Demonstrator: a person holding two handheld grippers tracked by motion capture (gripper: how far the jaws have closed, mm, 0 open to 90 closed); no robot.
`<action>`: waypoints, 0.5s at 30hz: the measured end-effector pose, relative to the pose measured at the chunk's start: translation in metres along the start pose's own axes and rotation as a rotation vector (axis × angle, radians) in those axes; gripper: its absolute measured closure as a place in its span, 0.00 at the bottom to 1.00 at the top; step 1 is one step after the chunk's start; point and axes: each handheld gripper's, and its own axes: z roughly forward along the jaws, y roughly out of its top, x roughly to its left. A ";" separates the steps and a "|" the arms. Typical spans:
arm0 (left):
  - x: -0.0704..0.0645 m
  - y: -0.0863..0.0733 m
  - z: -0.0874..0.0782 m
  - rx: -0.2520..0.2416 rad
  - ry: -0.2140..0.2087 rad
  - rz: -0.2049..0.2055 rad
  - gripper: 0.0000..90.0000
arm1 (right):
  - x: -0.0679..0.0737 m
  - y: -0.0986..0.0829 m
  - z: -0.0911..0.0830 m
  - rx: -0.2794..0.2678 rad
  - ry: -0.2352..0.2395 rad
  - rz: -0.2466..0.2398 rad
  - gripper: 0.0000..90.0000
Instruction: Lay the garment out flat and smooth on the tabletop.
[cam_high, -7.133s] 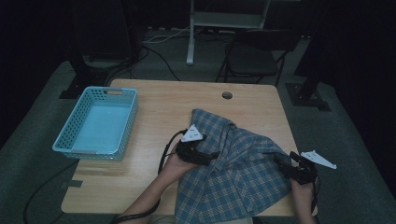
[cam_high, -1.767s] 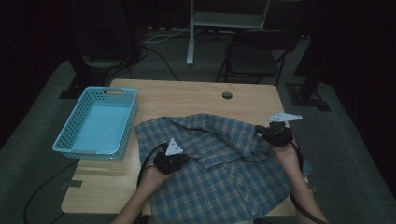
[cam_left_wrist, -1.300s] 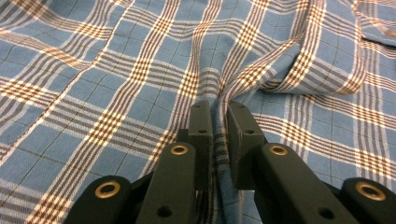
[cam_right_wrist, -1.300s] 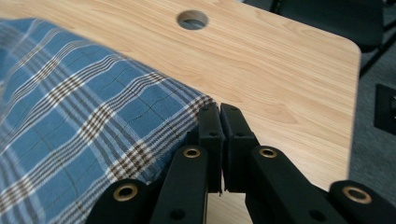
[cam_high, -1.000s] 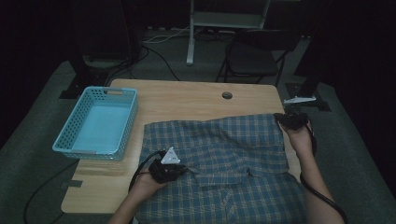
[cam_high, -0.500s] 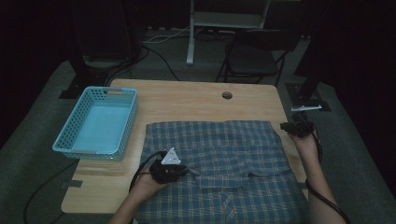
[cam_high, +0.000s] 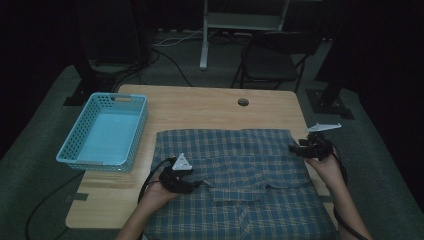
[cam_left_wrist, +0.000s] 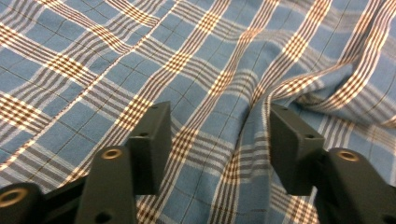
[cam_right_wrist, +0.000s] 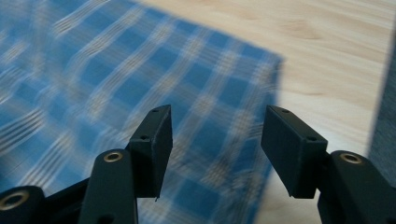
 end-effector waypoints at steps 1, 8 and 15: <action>-0.004 0.001 -0.001 0.027 0.028 0.023 0.44 | 0.014 -0.006 -0.007 -0.002 0.038 -0.039 0.47; -0.004 -0.001 -0.007 0.054 0.041 0.025 0.41 | 0.051 -0.028 -0.027 0.007 0.158 -0.151 0.47; -0.002 -0.007 -0.011 0.047 0.038 0.024 0.40 | 0.085 -0.055 -0.039 0.069 0.236 -0.283 0.46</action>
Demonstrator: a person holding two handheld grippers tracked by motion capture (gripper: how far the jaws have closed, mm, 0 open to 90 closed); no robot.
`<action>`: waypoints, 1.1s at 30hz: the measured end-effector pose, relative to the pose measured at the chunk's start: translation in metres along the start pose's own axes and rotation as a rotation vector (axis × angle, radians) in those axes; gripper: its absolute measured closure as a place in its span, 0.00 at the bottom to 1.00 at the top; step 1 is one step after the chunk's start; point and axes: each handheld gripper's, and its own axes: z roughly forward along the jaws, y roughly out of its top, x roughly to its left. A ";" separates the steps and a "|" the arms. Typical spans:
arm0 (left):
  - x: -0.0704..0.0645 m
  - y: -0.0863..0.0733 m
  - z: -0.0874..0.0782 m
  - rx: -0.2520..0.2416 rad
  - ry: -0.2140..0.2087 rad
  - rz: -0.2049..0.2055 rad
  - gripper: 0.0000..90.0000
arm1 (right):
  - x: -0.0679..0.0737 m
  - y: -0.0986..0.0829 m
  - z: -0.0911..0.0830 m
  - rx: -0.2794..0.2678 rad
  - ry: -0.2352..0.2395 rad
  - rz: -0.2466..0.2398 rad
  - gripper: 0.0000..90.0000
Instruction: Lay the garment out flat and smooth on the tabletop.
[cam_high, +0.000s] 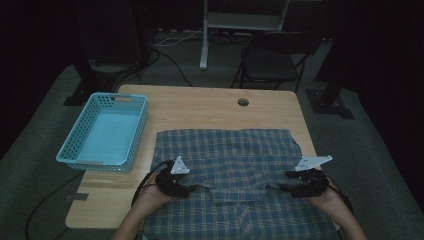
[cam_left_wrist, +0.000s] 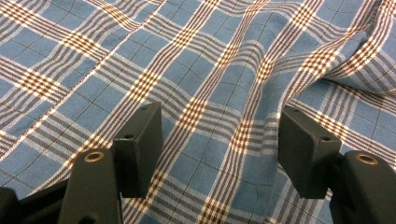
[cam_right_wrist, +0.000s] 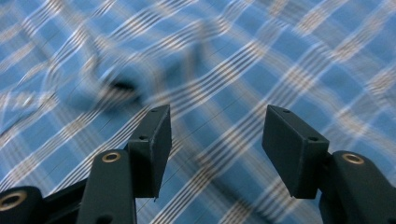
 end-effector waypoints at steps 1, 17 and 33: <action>0.000 0.000 0.000 -0.002 -0.002 -0.003 0.40 | 0.003 -0.003 0.001 0.009 0.010 -0.017 0.45; 0.011 0.012 -0.017 -0.055 -0.100 -0.022 0.97 | 0.004 0.021 0.025 0.080 0.041 -0.187 0.97; 0.060 0.019 -0.019 -0.096 -0.208 -0.200 0.63 | -0.086 0.065 0.053 -0.061 0.144 0.178 0.98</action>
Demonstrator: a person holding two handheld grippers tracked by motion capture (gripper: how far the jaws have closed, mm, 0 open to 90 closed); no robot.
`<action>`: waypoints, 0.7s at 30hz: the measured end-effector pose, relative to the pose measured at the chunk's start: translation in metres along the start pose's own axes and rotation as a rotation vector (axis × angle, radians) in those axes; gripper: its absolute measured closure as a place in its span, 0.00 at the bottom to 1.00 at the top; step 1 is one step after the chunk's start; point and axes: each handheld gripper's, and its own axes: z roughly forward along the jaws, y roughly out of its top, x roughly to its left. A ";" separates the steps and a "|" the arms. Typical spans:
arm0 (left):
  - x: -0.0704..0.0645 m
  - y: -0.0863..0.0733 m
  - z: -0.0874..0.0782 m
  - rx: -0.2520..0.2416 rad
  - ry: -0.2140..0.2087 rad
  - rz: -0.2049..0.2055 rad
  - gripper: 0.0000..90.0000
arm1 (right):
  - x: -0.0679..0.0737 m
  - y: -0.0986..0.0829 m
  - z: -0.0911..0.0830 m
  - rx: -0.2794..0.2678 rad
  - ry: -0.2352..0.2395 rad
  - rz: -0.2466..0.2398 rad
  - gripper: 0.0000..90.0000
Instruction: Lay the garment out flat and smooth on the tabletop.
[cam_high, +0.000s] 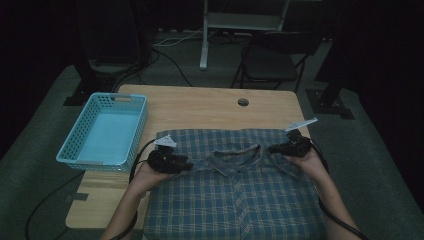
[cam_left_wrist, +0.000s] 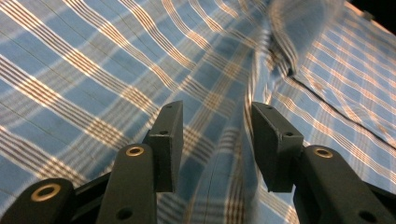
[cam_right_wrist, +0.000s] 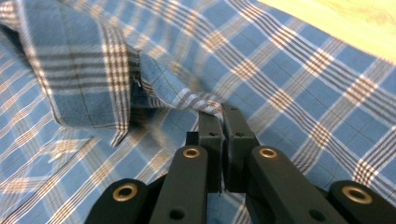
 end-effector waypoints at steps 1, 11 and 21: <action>0.001 -0.002 -0.001 0.010 -0.005 0.002 0.61 | -0.004 -0.002 0.003 -0.005 0.017 0.025 0.98; 0.005 -0.011 -0.003 0.041 -0.014 -0.010 0.56 | -0.025 -0.011 0.020 -0.002 0.035 0.162 0.98; 0.018 -0.014 0.012 0.066 0.151 -0.022 0.95 | -0.023 -0.022 0.020 0.015 0.046 0.147 0.98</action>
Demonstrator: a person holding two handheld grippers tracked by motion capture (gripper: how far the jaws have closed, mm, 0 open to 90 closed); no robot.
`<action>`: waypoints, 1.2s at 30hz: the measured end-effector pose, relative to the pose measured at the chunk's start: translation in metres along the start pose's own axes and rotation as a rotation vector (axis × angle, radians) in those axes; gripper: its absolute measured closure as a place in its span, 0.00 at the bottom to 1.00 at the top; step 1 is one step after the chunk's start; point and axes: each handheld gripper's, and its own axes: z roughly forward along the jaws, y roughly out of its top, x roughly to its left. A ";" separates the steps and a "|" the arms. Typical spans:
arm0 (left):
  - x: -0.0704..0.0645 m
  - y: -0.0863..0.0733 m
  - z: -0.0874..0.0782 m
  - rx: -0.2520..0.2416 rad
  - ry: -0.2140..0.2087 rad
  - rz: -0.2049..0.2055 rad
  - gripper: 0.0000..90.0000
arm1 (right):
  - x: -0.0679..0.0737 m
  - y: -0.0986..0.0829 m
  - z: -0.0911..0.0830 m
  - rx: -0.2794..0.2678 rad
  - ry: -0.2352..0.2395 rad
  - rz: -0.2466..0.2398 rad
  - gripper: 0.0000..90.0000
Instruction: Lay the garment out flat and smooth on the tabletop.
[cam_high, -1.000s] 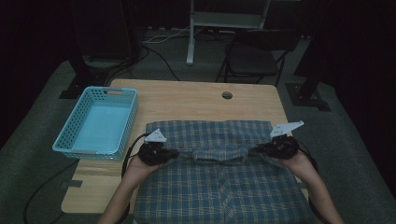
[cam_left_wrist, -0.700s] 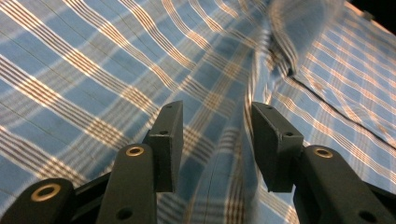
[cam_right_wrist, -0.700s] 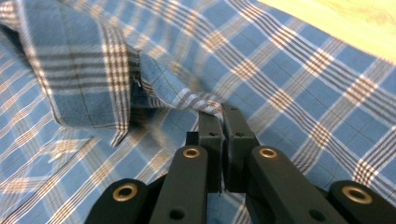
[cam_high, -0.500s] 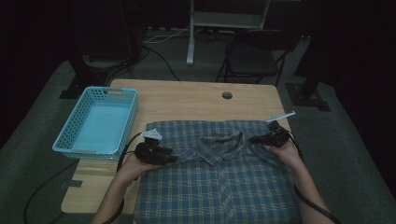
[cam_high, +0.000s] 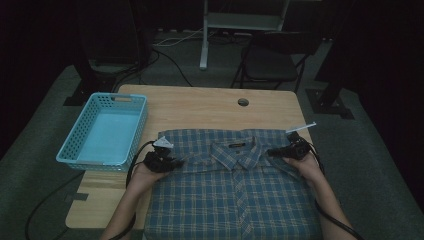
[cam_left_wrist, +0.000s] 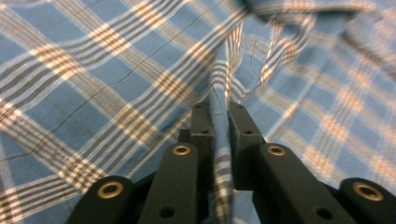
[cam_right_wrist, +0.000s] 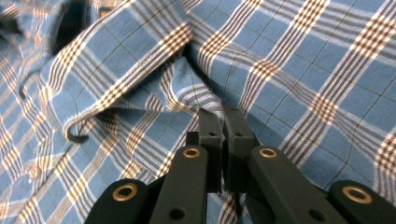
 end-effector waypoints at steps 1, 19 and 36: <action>-0.001 -0.002 0.002 0.007 -0.005 0.002 0.96 | 0.001 -0.002 0.000 0.007 0.002 -0.006 0.98; -0.033 -0.032 -0.012 0.163 -0.363 0.112 0.97 | 0.063 -0.054 -0.028 0.338 0.145 -0.138 0.99; 0.000 0.085 -0.093 -0.467 0.419 -0.141 0.32 | 0.019 0.094 -0.138 -0.601 -0.344 0.258 0.41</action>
